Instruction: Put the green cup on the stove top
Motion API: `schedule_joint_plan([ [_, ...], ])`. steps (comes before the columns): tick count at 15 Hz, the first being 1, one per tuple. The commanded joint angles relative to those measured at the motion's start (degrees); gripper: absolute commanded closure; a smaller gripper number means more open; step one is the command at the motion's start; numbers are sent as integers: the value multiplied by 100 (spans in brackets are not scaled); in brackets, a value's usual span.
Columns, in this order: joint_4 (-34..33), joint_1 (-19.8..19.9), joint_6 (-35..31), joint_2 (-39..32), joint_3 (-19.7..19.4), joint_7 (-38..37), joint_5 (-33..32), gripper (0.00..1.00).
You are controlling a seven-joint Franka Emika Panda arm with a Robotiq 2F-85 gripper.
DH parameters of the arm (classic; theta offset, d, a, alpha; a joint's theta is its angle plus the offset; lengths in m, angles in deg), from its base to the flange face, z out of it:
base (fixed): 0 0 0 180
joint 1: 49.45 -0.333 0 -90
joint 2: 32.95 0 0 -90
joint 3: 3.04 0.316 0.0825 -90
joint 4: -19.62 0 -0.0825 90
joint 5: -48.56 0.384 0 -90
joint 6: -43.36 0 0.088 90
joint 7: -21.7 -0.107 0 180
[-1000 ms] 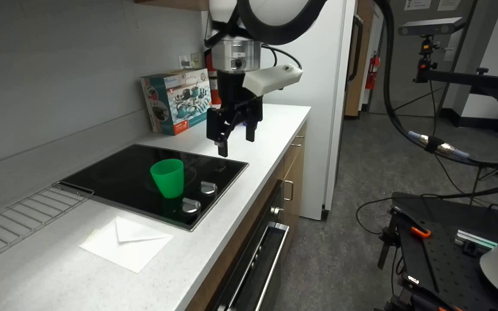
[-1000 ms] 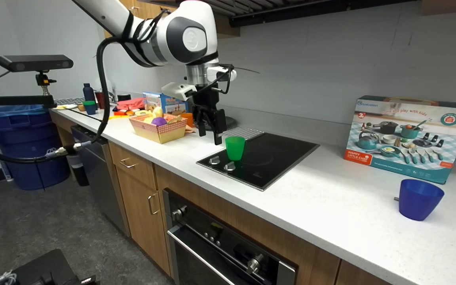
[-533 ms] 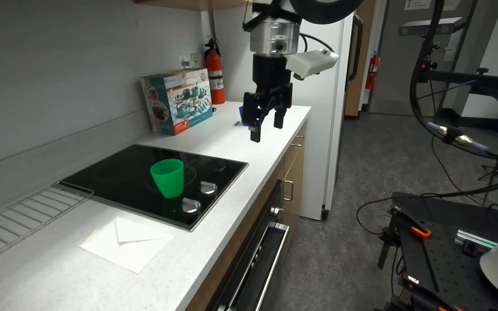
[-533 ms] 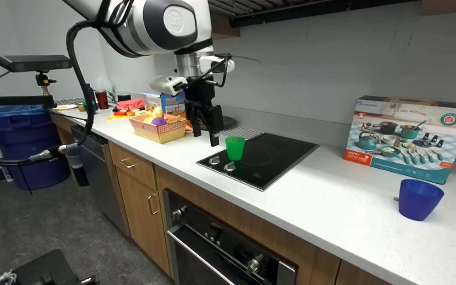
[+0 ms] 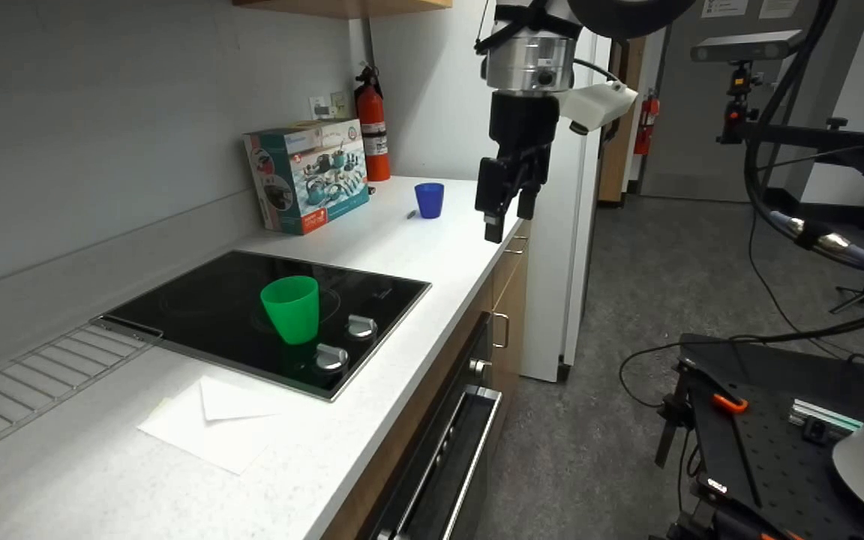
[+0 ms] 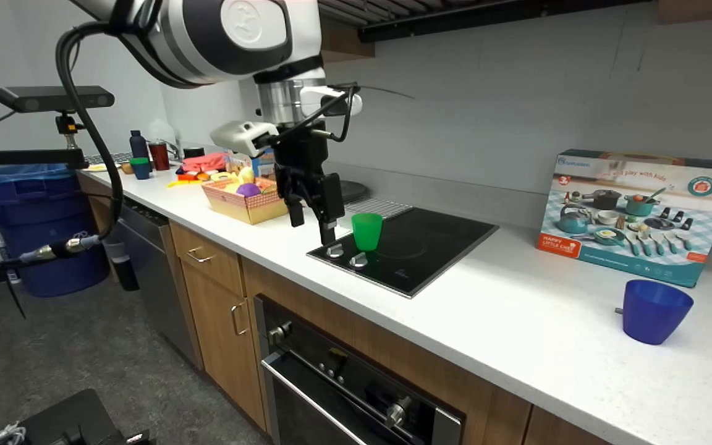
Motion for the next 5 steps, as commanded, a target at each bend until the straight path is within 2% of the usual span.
schedule_joint_plan([
  [1,36,71,9,37,66,20,23,0],
  [5,81,73,5,84,67,21,24,0],
])
